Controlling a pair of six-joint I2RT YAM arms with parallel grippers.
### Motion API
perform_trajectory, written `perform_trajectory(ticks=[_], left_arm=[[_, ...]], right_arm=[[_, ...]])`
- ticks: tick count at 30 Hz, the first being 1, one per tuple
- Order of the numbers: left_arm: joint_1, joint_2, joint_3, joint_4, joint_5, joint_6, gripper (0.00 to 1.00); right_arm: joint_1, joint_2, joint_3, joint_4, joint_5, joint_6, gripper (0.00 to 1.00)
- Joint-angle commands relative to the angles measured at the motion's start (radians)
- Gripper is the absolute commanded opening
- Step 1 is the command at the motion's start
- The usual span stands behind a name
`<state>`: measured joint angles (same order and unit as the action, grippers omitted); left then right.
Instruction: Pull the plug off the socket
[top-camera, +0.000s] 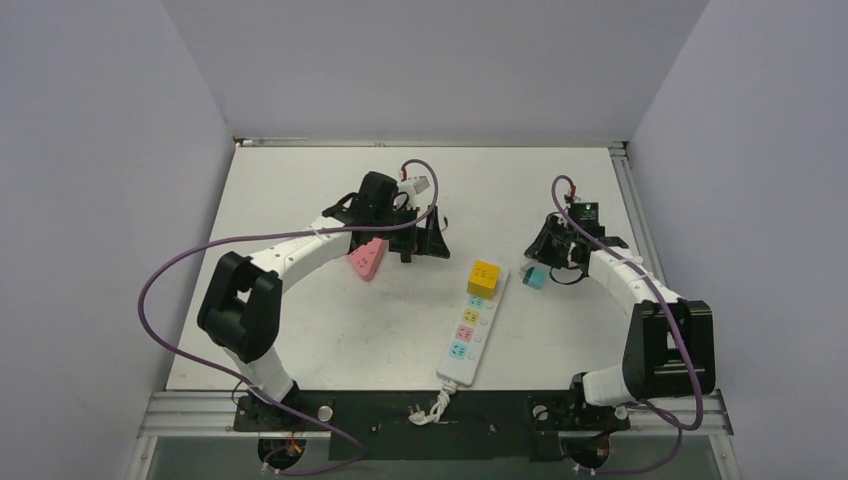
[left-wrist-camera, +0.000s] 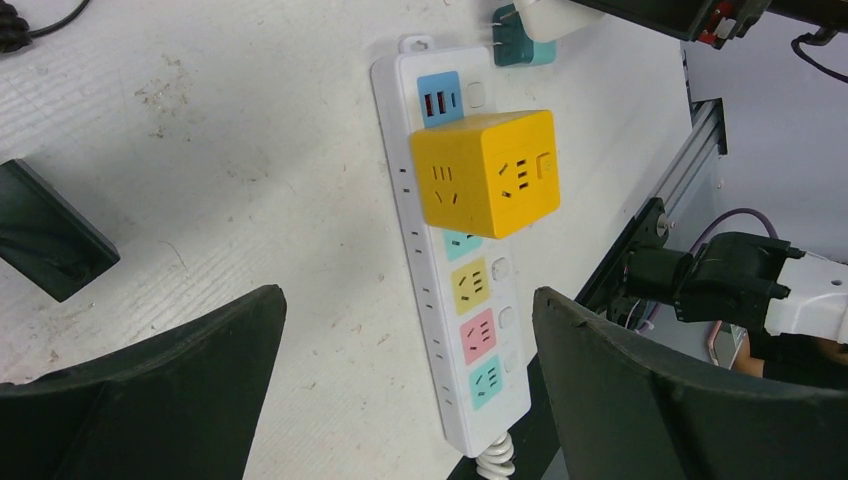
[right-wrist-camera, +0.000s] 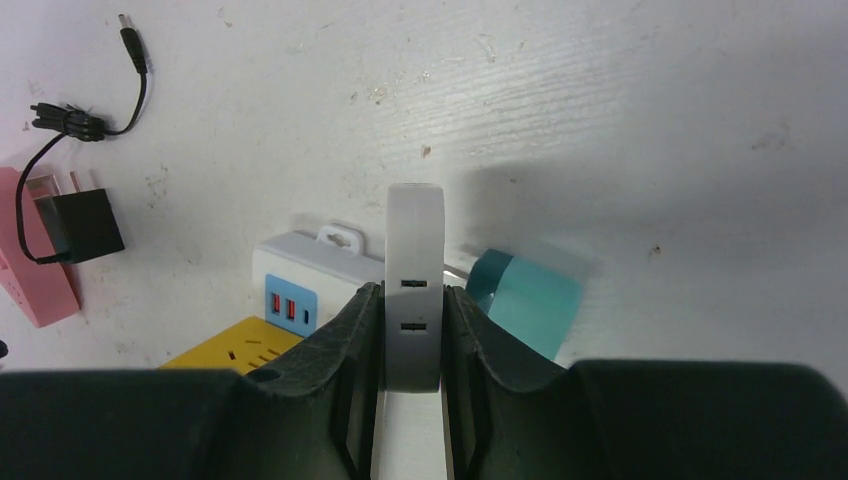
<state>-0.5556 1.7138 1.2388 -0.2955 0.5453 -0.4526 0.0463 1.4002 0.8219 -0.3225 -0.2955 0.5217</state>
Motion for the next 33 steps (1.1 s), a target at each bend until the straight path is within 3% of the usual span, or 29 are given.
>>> perform_trajectory(ticks=[1,4,10,13,19,27,33], left_arm=[[-0.001,-0.026,-0.002,0.030,-0.007,0.006,0.91],[-0.001,-0.026,-0.004,0.030,-0.005,0.006,0.91],[-0.003,-0.019,-0.003,0.032,0.002,-0.002,0.91],[-0.003,-0.014,-0.001,0.027,-0.004,-0.009,0.91],[0.012,-0.021,-0.005,0.005,-0.062,-0.028,0.91],[0.034,-0.069,-0.012,-0.009,-0.119,-0.020,0.91],[0.055,-0.095,-0.018,-0.009,-0.121,-0.025,0.91]], right_arm=[[-0.004,0.053,0.004,0.116,-0.061,-0.026,0.16],[-0.004,0.086,0.003,0.123,-0.061,-0.028,0.32],[-0.004,0.057,0.001,0.091,0.014,-0.009,0.84],[-0.002,0.012,0.003,0.048,0.075,-0.008,0.97],[0.074,-0.109,-0.011,-0.040,0.150,0.029,1.00],[0.475,-0.269,0.029,-0.177,0.417,0.239,0.90],[0.730,-0.216,0.093,-0.277,0.664,0.379,0.90]])
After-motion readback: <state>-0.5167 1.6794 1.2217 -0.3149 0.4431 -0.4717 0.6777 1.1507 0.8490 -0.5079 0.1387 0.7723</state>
